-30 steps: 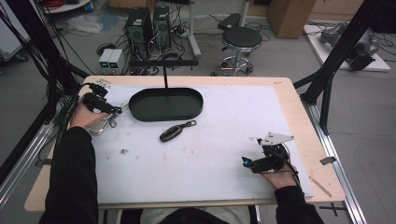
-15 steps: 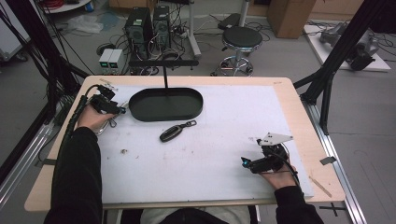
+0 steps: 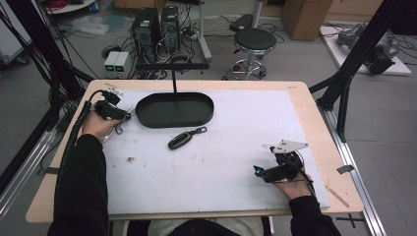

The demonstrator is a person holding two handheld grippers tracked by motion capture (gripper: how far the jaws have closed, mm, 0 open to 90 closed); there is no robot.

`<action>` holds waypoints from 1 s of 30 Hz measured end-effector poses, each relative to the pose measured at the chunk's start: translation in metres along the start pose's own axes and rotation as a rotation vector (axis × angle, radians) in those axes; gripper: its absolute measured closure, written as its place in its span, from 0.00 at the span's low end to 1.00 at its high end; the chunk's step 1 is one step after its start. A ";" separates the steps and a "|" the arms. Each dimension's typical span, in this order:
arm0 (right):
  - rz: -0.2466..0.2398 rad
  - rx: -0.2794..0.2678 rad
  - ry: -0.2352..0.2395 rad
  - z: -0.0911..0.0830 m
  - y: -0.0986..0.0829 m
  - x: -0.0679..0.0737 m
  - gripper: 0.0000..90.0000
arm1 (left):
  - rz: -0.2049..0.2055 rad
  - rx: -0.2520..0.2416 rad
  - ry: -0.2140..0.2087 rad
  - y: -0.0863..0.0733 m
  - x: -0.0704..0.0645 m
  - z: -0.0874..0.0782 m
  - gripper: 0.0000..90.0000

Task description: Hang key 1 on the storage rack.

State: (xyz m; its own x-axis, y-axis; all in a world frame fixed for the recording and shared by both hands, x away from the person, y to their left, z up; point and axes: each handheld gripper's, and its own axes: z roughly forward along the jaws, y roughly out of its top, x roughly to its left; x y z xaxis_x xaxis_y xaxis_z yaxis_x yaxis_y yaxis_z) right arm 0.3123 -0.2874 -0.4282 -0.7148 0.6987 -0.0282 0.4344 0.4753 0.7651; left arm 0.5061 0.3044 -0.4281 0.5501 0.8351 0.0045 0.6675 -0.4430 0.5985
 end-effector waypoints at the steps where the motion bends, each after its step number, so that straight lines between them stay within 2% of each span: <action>1: 0.004 0.001 0.002 0.000 0.000 0.000 0.03 | 0.000 0.000 0.000 0.000 0.000 0.000 0.83; 2: 0.004 0.004 0.002 0.000 0.000 0.000 0.03 | 0.009 0.004 0.011 0.001 -0.002 0.000 0.83; 10: -0.001 -0.003 -0.002 -0.001 0.000 0.001 0.03 | 0.008 0.011 0.016 0.001 -0.003 -0.002 0.83; 15: -0.002 -0.003 0.000 -0.001 0.000 0.001 0.03 | -0.006 0.019 0.010 0.001 0.000 -0.011 0.83; 18: -0.006 -0.006 0.001 -0.002 0.000 0.002 0.03 | -0.022 0.002 0.004 0.002 0.002 -0.022 0.83; 19: -0.007 -0.007 0.004 -0.002 0.000 0.002 0.03 | -0.024 -0.023 0.001 0.003 0.002 -0.032 0.83; 20: -0.009 -0.008 0.005 -0.002 0.000 0.002 0.03 | -0.024 -0.023 0.001 0.003 0.002 -0.032 0.83; 21: -0.009 -0.009 0.007 -0.002 0.000 0.002 0.03 | -0.026 -0.051 0.001 0.005 0.000 -0.042 0.83; 22: -0.009 -0.012 0.009 -0.003 0.000 0.002 0.03 | -0.026 -0.051 0.001 0.005 0.000 -0.042 0.83; 23: -0.012 -0.014 0.010 -0.003 0.000 0.002 0.03 | -0.033 -0.076 -0.008 0.006 -0.001 -0.051 0.83; 27: -0.019 -0.019 0.019 -0.002 0.000 0.002 0.03 | -0.034 -0.093 -0.018 0.008 -0.004 -0.063 0.83; 28: -0.020 -0.020 0.023 -0.002 0.000 0.002 0.03 | -0.030 -0.109 -0.010 0.009 -0.007 -0.073 0.83; 30: -0.025 -0.022 0.028 -0.002 0.001 0.002 0.03 | -0.030 -0.119 -0.007 0.010 -0.008 -0.078 0.83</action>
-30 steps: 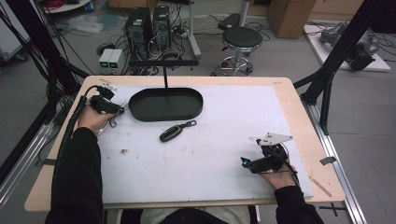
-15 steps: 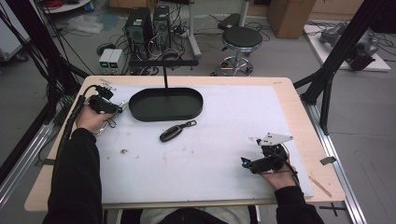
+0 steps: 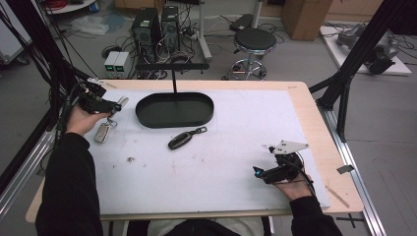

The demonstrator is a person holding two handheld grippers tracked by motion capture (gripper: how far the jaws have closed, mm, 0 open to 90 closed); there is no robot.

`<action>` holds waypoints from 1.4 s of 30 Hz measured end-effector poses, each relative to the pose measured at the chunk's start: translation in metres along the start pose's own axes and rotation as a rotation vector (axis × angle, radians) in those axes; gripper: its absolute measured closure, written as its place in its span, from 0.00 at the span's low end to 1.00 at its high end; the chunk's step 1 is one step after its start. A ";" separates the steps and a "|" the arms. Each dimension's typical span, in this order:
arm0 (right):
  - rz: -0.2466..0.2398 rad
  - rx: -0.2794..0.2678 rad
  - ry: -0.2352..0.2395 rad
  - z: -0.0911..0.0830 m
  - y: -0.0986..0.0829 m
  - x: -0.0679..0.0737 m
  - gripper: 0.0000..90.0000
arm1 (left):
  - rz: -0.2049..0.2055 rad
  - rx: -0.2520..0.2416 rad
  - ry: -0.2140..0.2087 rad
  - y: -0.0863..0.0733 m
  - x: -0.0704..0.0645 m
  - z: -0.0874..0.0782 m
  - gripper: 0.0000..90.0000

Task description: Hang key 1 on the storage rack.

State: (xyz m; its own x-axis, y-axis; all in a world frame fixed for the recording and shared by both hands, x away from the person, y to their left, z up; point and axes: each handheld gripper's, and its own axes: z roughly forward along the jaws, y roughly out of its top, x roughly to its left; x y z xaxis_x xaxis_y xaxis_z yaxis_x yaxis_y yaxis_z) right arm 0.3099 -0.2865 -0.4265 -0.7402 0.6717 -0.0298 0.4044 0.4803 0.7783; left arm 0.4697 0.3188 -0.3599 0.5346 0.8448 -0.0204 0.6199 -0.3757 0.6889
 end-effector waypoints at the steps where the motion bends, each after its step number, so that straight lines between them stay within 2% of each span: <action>1: 0.000 0.000 0.000 0.000 0.000 0.000 0.03 | -0.001 -0.012 0.003 0.001 -0.001 -0.005 0.83; 4: -0.003 -0.007 0.005 0.000 0.000 0.000 0.03 | -0.008 -0.044 0.007 0.004 -0.003 -0.018 0.83; 9: -0.003 -0.015 0.018 0.000 0.001 0.000 0.03 | 0.007 -0.083 0.031 0.009 -0.007 -0.037 0.83; 13: -0.008 -0.015 0.018 0.001 0.002 -0.001 0.03 | 0.026 -0.097 0.031 0.012 -0.012 -0.047 0.83; 19: -0.009 -0.020 0.024 0.001 0.002 -0.001 0.03 | 0.038 -0.144 0.039 0.023 -0.018 -0.060 0.84; 25: -0.006 -0.023 0.025 0.000 0.002 0.000 0.03 | 0.067 -0.173 0.044 0.038 -0.025 -0.068 0.83; 29: -0.006 -0.022 0.023 0.000 0.002 0.000 0.03 | 0.088 -0.220 0.023 0.051 -0.032 -0.072 0.84; 38: -0.003 -0.026 0.026 -0.001 0.001 -0.001 0.03 | 0.135 -0.238 0.034 0.072 -0.041 -0.070 0.84; 42: -0.002 -0.027 0.024 0.001 0.003 -0.001 0.03 | 0.152 -0.241 0.022 0.082 -0.045 -0.068 0.83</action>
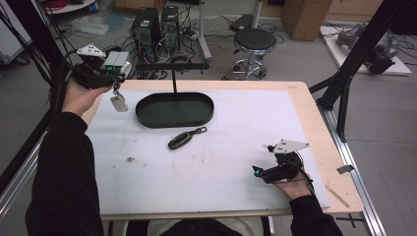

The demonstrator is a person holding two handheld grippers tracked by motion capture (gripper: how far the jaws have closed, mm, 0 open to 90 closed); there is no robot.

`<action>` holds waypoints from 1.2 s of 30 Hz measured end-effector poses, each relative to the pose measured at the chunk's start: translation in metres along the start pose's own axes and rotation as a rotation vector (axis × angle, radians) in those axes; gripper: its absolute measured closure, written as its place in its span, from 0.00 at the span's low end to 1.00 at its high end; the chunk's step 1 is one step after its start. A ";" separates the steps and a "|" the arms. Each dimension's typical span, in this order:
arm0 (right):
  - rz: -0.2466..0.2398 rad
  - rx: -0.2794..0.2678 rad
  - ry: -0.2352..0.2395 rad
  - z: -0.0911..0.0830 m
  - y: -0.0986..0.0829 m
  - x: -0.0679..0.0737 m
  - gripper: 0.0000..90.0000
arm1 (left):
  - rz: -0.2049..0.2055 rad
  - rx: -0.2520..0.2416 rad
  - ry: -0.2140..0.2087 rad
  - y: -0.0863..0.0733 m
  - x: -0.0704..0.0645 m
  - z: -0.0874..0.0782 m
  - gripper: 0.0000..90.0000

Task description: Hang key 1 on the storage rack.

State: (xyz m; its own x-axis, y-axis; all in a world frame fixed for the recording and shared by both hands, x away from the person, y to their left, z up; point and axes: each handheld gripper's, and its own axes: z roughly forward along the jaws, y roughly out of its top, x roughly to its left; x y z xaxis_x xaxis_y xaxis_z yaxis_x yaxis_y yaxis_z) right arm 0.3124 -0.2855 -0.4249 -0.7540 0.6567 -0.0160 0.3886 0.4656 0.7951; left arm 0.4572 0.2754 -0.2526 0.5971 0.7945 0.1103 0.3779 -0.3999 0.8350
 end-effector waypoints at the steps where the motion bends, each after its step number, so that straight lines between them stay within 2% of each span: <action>1: -0.003 -0.001 0.001 0.000 0.000 0.000 0.03 | 0.003 0.002 -0.001 0.002 0.000 0.001 0.84; 8: 0.017 -0.010 0.014 0.001 0.000 -0.001 0.03 | 0.041 -0.010 0.017 0.021 -0.003 0.005 0.83; 11: 0.013 -0.005 0.015 0.001 -0.001 -0.001 0.03 | 0.042 -0.020 0.017 0.027 -0.003 0.007 0.83; 17: 0.022 -0.011 0.011 -0.001 -0.002 -0.003 0.03 | 0.066 -0.037 0.045 0.040 -0.008 0.015 0.83; 19: 0.020 -0.014 0.013 -0.001 -0.002 -0.003 0.03 | 0.056 -0.048 0.037 0.046 -0.010 0.019 0.83; 22: 0.026 -0.012 0.012 -0.001 -0.003 -0.004 0.03 | 0.063 -0.040 0.037 0.053 -0.011 0.024 0.84; 28: 0.026 -0.012 0.007 -0.002 -0.004 -0.005 0.03 | 0.042 -0.047 0.023 0.056 -0.012 0.032 0.84; 36: 0.028 -0.008 0.005 -0.002 -0.004 -0.004 0.03 | 0.044 -0.042 0.000 0.056 -0.013 0.043 0.84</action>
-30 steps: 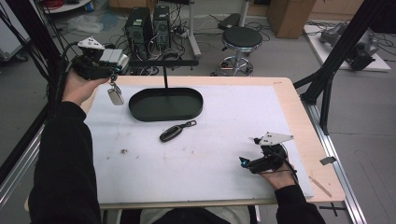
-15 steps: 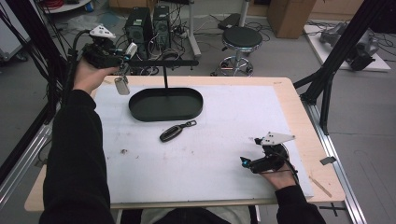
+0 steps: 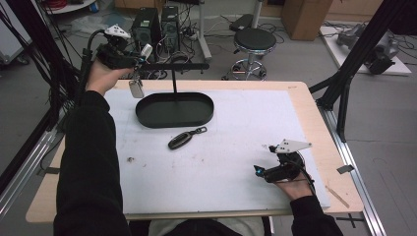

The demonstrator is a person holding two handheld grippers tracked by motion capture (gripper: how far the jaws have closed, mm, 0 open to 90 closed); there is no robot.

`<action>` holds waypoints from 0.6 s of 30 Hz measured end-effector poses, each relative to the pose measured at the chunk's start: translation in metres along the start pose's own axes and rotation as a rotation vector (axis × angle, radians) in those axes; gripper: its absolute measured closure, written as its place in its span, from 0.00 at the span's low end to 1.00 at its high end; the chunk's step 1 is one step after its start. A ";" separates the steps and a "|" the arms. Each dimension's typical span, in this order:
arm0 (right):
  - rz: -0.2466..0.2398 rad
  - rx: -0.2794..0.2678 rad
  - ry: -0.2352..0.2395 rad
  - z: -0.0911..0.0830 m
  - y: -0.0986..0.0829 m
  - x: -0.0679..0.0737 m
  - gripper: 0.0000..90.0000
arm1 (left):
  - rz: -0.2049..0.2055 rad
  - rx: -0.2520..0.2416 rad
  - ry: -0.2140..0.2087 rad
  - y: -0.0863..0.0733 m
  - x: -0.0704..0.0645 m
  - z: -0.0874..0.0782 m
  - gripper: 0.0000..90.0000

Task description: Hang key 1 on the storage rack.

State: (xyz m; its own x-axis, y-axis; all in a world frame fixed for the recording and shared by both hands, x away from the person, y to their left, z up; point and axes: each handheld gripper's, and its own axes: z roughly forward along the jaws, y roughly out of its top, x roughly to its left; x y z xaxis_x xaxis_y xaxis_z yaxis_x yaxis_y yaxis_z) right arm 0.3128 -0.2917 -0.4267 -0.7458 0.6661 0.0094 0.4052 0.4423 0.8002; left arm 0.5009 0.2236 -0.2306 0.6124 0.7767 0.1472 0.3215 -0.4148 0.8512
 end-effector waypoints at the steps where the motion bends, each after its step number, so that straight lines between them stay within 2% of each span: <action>1: 0.003 0.002 -0.001 0.000 0.000 0.000 0.03 | 0.000 -0.002 -0.004 0.000 0.000 0.001 0.84; 3: -0.001 0.000 -0.001 0.000 0.000 0.000 0.03 | 0.000 -0.012 -0.009 0.001 -0.001 0.003 0.84; 7: 0.001 0.002 -0.001 0.000 0.000 0.000 0.03 | 0.002 -0.020 0.012 0.002 0.000 0.007 0.84; 11: -0.001 0.001 0.000 0.000 0.000 0.000 0.03 | -0.020 -0.026 0.026 0.002 0.003 0.009 0.84; 13: 0.000 0.001 0.000 0.001 0.000 -0.001 0.03 | -0.037 -0.033 0.018 0.003 0.004 0.010 0.84; 18: 0.001 0.002 -0.001 0.001 0.000 0.000 0.03 | -0.023 -0.034 0.021 0.014 0.002 0.014 0.84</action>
State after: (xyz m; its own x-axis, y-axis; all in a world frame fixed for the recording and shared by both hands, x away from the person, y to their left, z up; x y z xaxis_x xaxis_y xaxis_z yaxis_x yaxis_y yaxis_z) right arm 0.3135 -0.2915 -0.4273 -0.7449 0.6671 0.0094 0.4070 0.4431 0.7987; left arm 0.5166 0.2126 -0.2258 0.5901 0.7955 0.1378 0.3098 -0.3807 0.8712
